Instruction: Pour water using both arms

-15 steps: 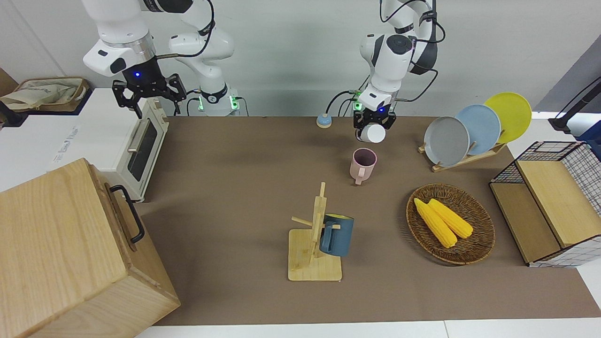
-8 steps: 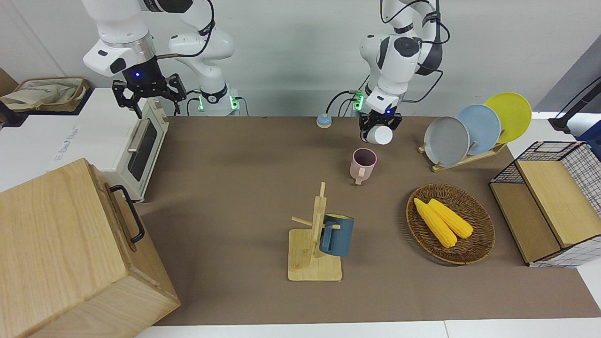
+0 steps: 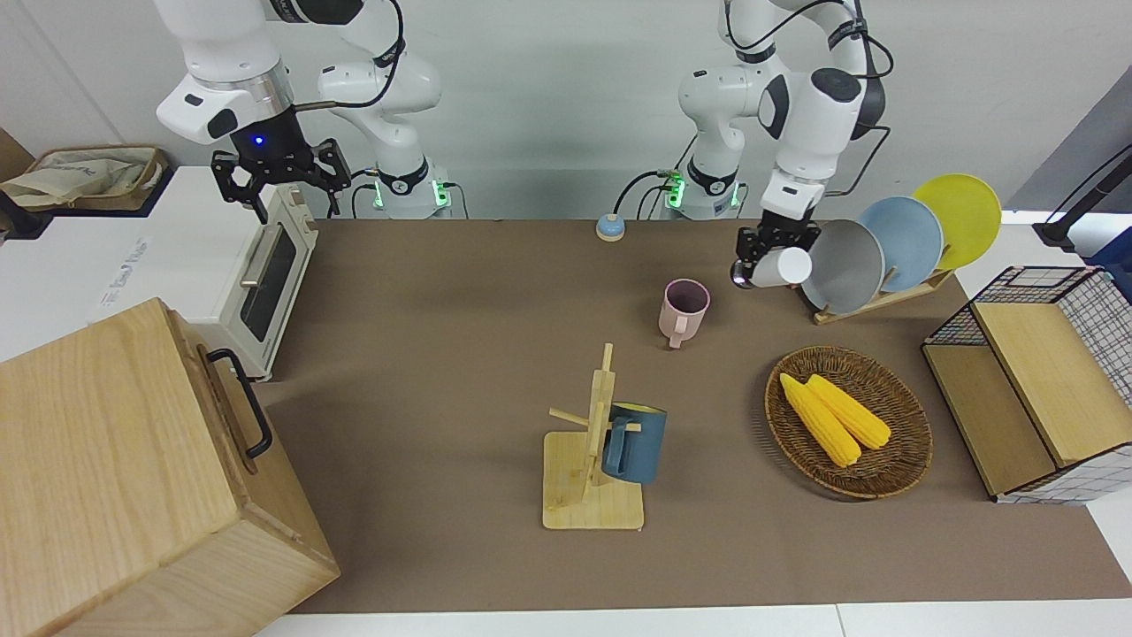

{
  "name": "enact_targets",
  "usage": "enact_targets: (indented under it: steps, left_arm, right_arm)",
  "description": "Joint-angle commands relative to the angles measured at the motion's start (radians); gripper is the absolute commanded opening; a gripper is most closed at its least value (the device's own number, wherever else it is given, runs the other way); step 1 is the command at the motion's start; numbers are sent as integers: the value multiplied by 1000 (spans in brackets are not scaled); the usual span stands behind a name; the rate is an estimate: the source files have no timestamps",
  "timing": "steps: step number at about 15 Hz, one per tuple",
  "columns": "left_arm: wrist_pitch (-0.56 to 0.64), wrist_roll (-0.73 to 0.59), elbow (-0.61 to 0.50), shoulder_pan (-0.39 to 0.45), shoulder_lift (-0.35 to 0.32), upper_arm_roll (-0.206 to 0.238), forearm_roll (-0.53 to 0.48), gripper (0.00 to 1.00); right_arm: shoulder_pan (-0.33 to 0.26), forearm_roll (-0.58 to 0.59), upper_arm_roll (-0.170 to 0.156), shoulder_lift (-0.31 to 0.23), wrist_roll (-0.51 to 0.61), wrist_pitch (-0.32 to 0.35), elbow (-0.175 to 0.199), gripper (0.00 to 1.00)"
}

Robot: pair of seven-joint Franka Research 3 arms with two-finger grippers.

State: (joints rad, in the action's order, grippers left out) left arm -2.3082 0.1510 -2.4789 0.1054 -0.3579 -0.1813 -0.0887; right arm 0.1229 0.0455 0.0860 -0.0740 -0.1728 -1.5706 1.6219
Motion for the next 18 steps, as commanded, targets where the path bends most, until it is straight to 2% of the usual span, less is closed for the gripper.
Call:
enact_targets:
  steps: [1, 4, 9, 14, 18]
  left_arm:
    - [-54, -4, 116, 95, 86, -6, 75, 0]
    - [-54, -4, 205, 161, 141, -4, 121, 0]
    - [-56, -7, 349, 241, 197, -4, 129, 0]
    - [-56, -8, 498, 272, 243, 2, 149, 0]
    - [-56, -69, 578, 280, 278, 57, 167, 0]
  right_arm:
    - [-5, -19, -2, -4, -4, 15, -7, 992]
    - [-5, -19, -2, -4, -4, 15, -7, 992]
    - [-5, -19, -2, -4, -4, 15, -7, 992]
    - [-5, -19, -2, -4, -4, 15, -7, 992]
    - [-5, -19, -2, -4, -4, 15, -7, 992]
